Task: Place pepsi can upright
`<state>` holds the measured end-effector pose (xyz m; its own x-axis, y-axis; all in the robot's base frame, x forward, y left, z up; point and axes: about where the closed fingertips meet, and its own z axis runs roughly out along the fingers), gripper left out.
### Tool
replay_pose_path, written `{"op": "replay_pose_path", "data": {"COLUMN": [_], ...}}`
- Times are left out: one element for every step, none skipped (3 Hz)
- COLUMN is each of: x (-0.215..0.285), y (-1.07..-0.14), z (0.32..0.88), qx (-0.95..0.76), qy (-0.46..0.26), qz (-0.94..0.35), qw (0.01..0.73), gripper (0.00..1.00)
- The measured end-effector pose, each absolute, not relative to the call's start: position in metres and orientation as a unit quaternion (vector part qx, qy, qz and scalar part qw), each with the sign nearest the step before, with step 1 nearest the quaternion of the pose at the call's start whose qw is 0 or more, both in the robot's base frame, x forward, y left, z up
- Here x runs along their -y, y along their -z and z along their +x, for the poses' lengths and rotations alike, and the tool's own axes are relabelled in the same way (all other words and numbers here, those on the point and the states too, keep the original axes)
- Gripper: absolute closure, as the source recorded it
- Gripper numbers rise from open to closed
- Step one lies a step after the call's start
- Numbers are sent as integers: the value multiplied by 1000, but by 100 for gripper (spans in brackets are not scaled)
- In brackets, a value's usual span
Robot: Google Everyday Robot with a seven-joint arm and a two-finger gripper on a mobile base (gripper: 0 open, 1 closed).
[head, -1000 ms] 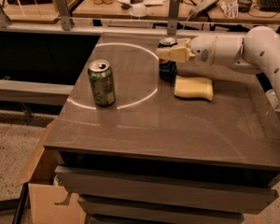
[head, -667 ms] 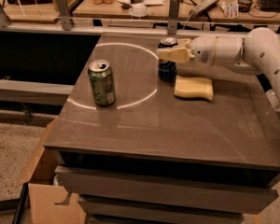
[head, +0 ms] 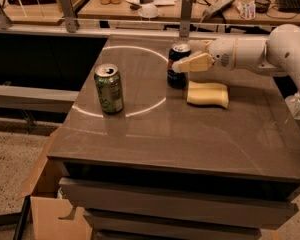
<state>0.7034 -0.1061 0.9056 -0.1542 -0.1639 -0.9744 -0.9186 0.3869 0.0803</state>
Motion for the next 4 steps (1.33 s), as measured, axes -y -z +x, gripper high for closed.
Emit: {"op": "replay_pose_path", "data": {"x": [120,158,226,238], "y": [-910,-906,-899,-896], "z": [697,685,665,660], "qx": [-666,-689,-740,-748], "qy": [-355,-319,-257,-249], "qz": [-421,-419,-381,-374], "qw": [503,497,490,488], "gripper": [0,0,0,0]}}
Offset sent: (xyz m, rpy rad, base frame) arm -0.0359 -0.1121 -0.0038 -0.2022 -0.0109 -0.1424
